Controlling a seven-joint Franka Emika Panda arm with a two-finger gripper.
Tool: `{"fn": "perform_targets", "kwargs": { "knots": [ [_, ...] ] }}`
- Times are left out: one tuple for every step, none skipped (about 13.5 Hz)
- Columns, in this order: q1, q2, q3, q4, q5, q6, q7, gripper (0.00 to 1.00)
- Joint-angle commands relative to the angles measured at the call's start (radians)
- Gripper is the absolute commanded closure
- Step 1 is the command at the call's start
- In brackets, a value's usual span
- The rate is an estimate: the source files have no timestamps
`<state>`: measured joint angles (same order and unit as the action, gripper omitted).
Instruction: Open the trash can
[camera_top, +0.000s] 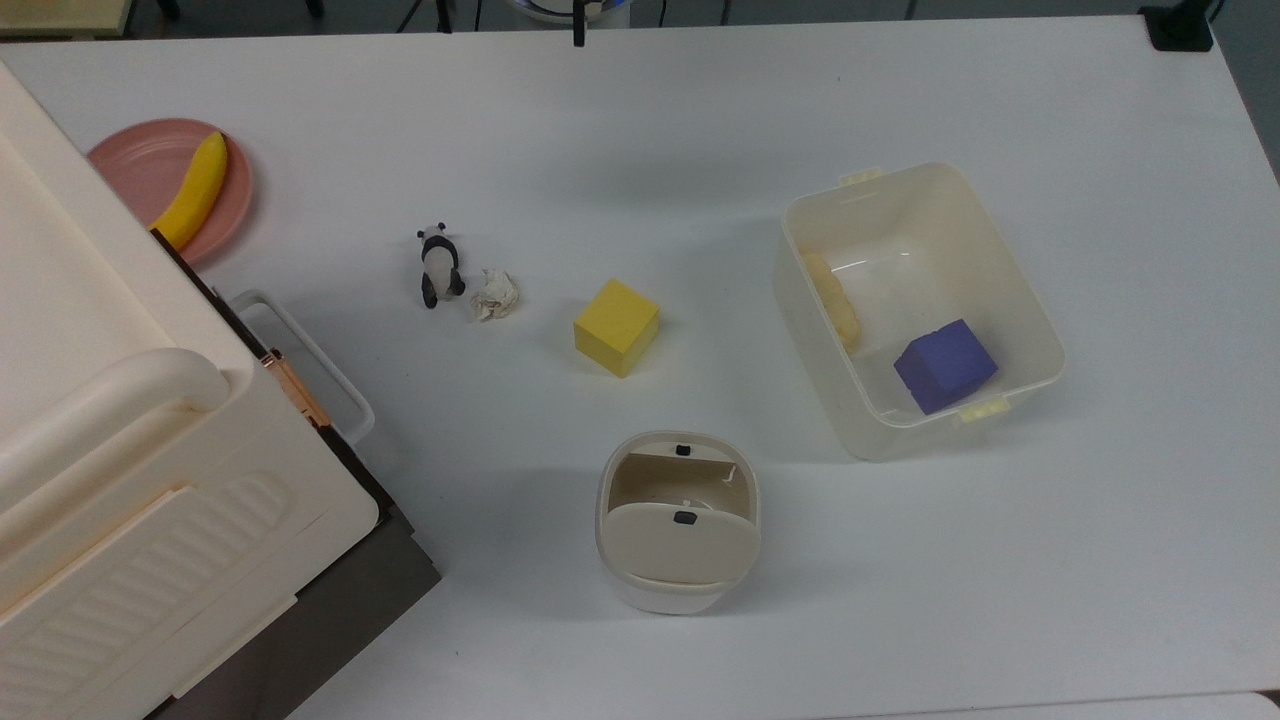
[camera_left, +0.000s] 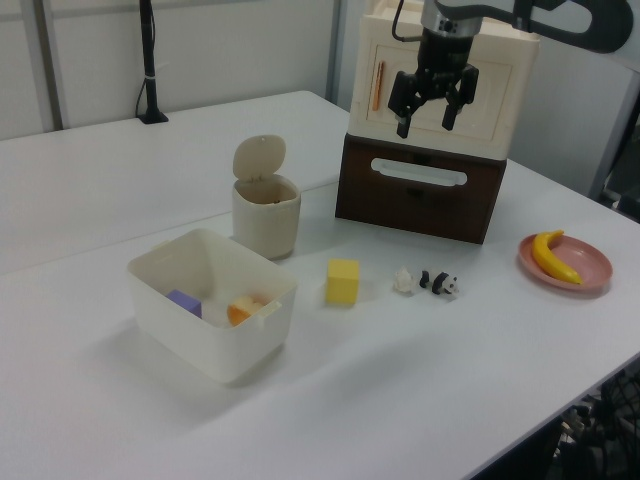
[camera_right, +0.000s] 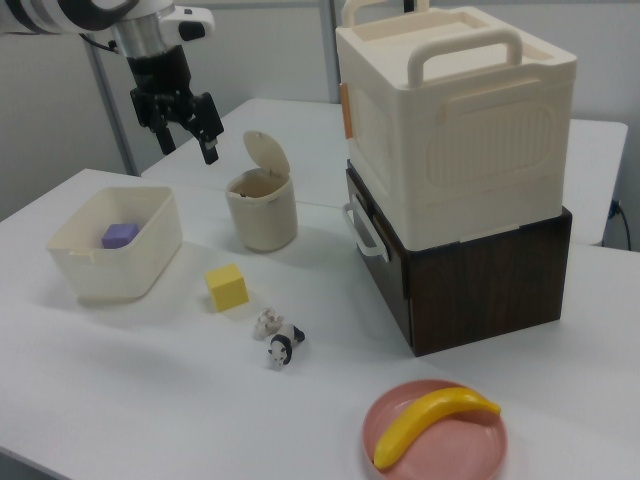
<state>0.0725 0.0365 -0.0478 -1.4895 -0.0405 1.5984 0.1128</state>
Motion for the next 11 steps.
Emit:
{"fn": "perform_targets", "kwargs": {
  "knots": [
    [0.013, -0.040, -0.007, -0.075, 0.018, 0.023, 0.005, 0.00],
    [0.016, -0.040, -0.007, -0.080, 0.018, 0.024, -0.010, 0.00],
    [0.018, -0.038, -0.003, -0.081, 0.019, 0.025, -0.024, 0.00],
    [0.015, -0.037, 0.006, -0.083, 0.024, 0.025, -0.039, 0.00],
    [0.006, -0.037, 0.035, -0.083, 0.053, 0.025, -0.030, 0.00],
    [-0.014, -0.037, 0.057, -0.089, 0.059, 0.025, -0.030, 0.00],
    [-0.037, -0.037, 0.081, -0.094, 0.060, 0.025, -0.030, 0.00],
    [-0.057, -0.035, 0.100, -0.092, 0.062, 0.025, -0.028, 0.00],
    [-0.056, -0.035, 0.100, -0.092, 0.062, 0.025, -0.028, 0.00],
    [-0.057, -0.037, 0.100, -0.091, 0.062, 0.025, -0.028, 0.00],
    [-0.057, -0.035, 0.100, -0.091, 0.062, 0.025, -0.028, 0.00]
  ]
}}
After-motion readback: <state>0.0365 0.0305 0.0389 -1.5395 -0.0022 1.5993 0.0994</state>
